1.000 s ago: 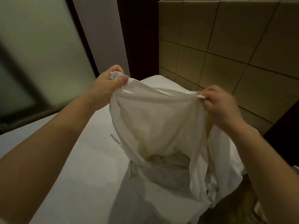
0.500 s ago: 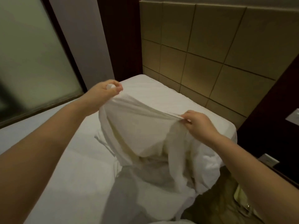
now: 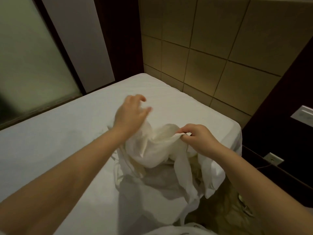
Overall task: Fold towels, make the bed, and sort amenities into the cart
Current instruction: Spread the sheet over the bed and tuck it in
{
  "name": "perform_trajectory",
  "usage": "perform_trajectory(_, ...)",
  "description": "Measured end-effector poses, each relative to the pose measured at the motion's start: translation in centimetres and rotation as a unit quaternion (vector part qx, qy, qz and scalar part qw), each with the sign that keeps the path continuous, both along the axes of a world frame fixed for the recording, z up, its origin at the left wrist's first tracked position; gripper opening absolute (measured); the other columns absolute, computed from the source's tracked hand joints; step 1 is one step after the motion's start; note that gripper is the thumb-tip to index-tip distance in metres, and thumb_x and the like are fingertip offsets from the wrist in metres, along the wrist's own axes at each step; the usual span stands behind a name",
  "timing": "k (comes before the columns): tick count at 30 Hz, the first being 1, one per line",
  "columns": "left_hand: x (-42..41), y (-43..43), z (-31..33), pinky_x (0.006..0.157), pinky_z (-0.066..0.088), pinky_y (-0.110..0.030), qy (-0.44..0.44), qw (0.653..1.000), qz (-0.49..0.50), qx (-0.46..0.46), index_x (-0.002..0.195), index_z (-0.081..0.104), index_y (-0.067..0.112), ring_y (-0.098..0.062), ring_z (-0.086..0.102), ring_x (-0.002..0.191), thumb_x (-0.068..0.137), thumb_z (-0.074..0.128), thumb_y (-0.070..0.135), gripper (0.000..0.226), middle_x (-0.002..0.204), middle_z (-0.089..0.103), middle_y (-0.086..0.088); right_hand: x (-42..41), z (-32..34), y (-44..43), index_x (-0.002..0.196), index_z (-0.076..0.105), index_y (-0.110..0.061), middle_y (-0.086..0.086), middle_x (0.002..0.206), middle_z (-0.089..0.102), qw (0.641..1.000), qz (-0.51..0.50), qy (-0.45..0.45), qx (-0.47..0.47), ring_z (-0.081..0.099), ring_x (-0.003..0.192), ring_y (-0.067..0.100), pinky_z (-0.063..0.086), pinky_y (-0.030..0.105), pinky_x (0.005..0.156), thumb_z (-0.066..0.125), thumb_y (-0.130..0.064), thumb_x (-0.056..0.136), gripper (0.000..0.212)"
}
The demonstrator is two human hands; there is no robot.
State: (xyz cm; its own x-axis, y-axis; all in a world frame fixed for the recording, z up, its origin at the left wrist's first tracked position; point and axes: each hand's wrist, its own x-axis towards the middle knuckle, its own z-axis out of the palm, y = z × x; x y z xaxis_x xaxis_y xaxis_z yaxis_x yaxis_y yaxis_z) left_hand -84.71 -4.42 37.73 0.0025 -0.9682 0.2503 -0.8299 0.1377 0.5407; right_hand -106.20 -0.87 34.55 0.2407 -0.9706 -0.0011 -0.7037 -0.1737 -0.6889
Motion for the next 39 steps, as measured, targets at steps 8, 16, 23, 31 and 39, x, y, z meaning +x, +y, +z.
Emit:
perform_trajectory(8,-7.5,2.4,-1.9,0.059,0.038,-0.026,-0.184,0.952,-0.175,0.173,0.105,0.056,0.025,-0.018,0.059,0.088,0.081,0.061,0.042,0.030,0.088,0.060,0.006,-1.1,1.2,0.1,0.095,0.075,-0.019,-0.011,0.090,0.065,0.999,0.000,-0.028,0.025,0.058,0.084,0.006,0.046,0.025,0.077,0.062,-0.016,0.086,0.016)
perform_trajectory(16,-5.0,-0.7,-3.0,0.057,0.040,-0.023,0.061,0.974,-0.135,0.171,0.088,0.068,0.007,-0.017,0.054,0.077,0.091,0.058,0.020,0.017,0.080,0.062,-0.003,-6.3,-1.9,-2.0,0.099,0.060,-0.032,-0.011,0.086,0.059,0.998,-0.021,0.051,0.020,0.055,0.074,0.008,0.046,0.024,0.068,0.069,-0.039,0.084,0.019)
perform_trajectory(23,1.2,-2.9,-2.4,0.080,0.041,-0.028,-0.045,0.988,-0.068,0.134,0.095,0.068,0.028,-0.018,0.057,0.094,0.092,0.056,0.015,0.018,0.097,0.067,0.003,-14.0,-8.2,-1.8,0.093,0.062,-0.021,0.001,0.090,0.064,0.943,-0.115,0.269,0.157,0.058,0.079,0.015,0.046,0.026,0.064,0.056,-0.049,0.090,0.029)
perform_trajectory(31,-1.1,-5.6,-4.0,0.065,0.039,-0.031,0.158,0.973,0.038,0.161,0.089,0.058,0.014,-0.024,0.050,0.084,0.087,0.044,0.001,0.020,0.085,0.055,-0.005,-13.7,-11.1,-1.2,0.080,0.064,-0.016,0.002,0.074,0.063,0.935,-0.151,0.288,0.140,0.058,0.068,0.016,0.039,0.025,0.052,0.050,-0.050,0.093,0.039)
perform_trajectory(39,-6.8,-2.7,-7.5,0.075,0.042,-0.031,-0.199,0.940,-0.156,0.230,0.109,0.060,0.027,-0.028,0.059,0.098,0.076,0.025,0.054,0.055,0.103,0.068,-0.008,-13.5,-8.8,-0.9,0.063,0.047,-0.005,0.006,0.055,0.039,0.949,-0.315,-0.005,0.034,0.041,0.055,0.021,0.031,0.032,0.055,0.053,-0.043,0.094,0.050)
